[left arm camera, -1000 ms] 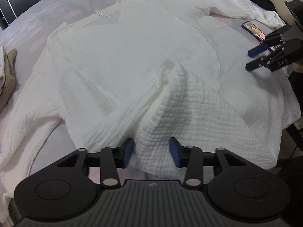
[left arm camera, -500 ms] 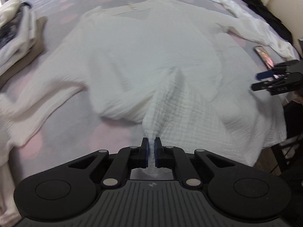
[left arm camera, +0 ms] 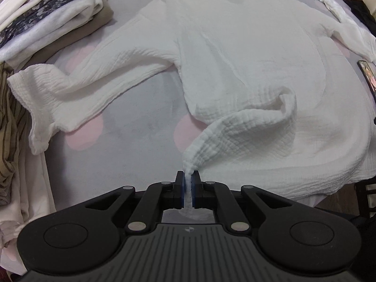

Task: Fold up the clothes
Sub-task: 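Grasp the shirt hem with the right gripper while the left gripper holds the hem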

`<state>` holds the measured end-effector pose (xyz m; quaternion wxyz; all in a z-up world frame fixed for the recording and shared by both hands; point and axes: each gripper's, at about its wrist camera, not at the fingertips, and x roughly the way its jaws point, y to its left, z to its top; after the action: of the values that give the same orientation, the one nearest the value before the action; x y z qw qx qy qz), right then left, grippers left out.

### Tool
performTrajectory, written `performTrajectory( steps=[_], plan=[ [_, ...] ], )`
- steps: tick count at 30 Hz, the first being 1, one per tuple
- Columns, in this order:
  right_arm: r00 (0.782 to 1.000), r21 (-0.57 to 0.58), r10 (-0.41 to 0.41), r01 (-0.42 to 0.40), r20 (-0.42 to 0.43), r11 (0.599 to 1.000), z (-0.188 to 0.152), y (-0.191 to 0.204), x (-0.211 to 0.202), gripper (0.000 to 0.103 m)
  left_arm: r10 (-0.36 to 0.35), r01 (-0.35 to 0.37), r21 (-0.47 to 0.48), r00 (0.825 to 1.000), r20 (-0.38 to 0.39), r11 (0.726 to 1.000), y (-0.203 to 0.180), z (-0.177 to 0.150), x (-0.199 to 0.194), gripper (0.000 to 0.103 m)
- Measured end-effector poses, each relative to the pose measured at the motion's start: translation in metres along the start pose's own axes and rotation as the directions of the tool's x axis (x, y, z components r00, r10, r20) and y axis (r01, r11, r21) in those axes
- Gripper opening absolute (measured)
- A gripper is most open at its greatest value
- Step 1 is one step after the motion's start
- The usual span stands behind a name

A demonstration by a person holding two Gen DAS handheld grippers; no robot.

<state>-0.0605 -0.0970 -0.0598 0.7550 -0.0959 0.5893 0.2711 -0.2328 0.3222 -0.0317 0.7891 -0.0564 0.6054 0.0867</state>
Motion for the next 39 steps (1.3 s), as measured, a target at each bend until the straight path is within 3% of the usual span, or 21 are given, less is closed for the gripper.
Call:
performTrajectory(
  steps=[6, 12, 14, 15, 19, 23, 26, 32, 39],
  plan=[
    [0.993, -0.009, 0.016, -0.017, -0.113, 1.000, -0.020, -0.007, 0.015, 0.058, 0.006, -0.006, 0.012, 1.000, 0.004, 1.000, -0.004, -0.003, -0.001, 0.004],
    [0.972, -0.046, 0.040, -0.052, -0.230, 0.998, -0.025, 0.002, 0.040, 0.049, -0.010, 0.010, 0.009, 1.000, 0.025, 1.000, -0.012, -0.013, -0.006, 0.004],
    [0.966, -0.059, 0.048, -0.066, -0.255, 0.996, -0.027, 0.007, 0.045, 0.026, -0.019, 0.019, 0.009, 0.999, 0.032, 1.000, -0.015, -0.017, -0.010, 0.004],
    [0.967, -0.063, 0.050, -0.067, -0.251, 0.996, -0.027, 0.008, 0.043, 0.009, -0.028, 0.028, 0.004, 0.999, 0.037, 1.000, -0.017, -0.020, -0.013, 0.004],
    [0.970, -0.073, 0.067, -0.086, -0.236, 0.994, -0.025, 0.010, 0.027, 0.006, -0.106, 0.109, -0.051, 0.992, 0.064, 0.993, -0.016, -0.029, -0.036, 0.003],
    [0.979, -0.134, 0.064, -0.091, -0.191, 0.987, -0.009, 0.009, -0.015, 0.005, -0.183, 0.191, -0.081, 0.978, 0.098, 0.978, -0.016, -0.040, -0.074, 0.003],
    [0.990, -0.190, 0.023, -0.050, -0.141, 0.981, 0.008, 0.008, -0.053, 0.005, -0.233, 0.242, -0.091, 0.967, 0.104, 0.966, -0.018, -0.051, -0.102, 0.003],
    [0.981, -0.316, -0.124, 0.072, -0.148, 0.946, 0.008, -0.007, -0.094, 0.005, -0.297, 0.293, -0.107, 0.954, -0.031, 0.950, -0.027, -0.077, -0.107, 0.003],
    [0.946, -0.375, -0.192, 0.085, -0.259, 0.923, -0.012, -0.020, -0.071, 0.005, -0.289, 0.279, -0.077, 0.929, -0.230, 0.957, -0.050, -0.100, -0.064, 0.002]
  ],
)
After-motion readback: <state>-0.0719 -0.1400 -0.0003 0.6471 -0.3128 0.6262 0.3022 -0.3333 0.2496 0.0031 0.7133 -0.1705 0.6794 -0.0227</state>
